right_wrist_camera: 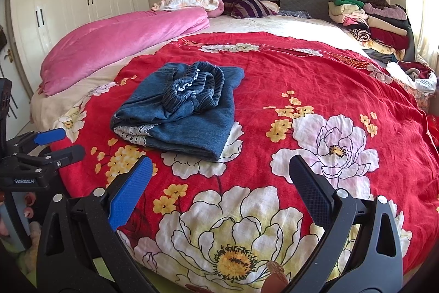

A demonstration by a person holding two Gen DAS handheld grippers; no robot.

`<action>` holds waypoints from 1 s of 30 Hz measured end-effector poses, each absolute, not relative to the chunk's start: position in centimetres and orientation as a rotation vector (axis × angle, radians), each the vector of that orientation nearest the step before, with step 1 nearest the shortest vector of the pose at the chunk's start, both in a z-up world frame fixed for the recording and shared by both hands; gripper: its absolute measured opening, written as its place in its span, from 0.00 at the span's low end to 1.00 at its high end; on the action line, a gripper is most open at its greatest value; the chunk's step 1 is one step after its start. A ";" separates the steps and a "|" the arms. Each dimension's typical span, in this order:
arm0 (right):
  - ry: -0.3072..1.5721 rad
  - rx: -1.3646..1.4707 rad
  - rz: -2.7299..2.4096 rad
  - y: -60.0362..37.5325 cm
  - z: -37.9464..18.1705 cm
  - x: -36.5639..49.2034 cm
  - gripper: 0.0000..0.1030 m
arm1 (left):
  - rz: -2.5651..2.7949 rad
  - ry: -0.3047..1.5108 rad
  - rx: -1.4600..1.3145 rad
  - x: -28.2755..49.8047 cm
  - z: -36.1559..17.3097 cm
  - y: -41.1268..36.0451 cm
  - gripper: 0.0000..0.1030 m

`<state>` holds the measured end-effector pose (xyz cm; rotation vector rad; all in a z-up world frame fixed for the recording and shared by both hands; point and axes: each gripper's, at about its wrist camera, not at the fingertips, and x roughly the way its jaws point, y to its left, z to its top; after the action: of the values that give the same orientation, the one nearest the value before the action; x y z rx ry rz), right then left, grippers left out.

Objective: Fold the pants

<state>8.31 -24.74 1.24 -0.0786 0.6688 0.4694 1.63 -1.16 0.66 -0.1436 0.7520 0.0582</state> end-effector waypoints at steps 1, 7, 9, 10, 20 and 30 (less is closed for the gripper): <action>0.668 -0.080 0.469 -24.7 1.2 8.3 0.91 | 0.058 0.752 -0.144 1.6 0.7 -1.2 0.96; 0.671 -0.080 0.463 -24.9 1.2 8.3 0.91 | 0.057 0.752 -0.144 1.6 0.6 -1.1 0.96; 0.672 -0.079 0.459 -25.0 1.1 8.3 0.91 | 0.057 0.752 -0.144 1.6 0.6 -1.1 0.96; 0.673 -0.079 0.458 -25.0 1.1 8.4 0.91 | 0.056 0.752 -0.145 1.6 0.6 -1.1 0.96; 0.674 -0.076 0.434 -25.2 1.1 8.5 0.91 | 0.051 0.753 -0.144 1.7 0.6 -1.3 0.96; 0.699 -0.063 0.291 -29.3 0.8 10.8 0.91 | 0.076 0.777 -0.203 2.6 -0.1 0.4 0.96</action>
<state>10.84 -29.30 0.84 -0.0634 0.6991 0.2907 2.61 0.40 -0.07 -0.2033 0.7774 0.0755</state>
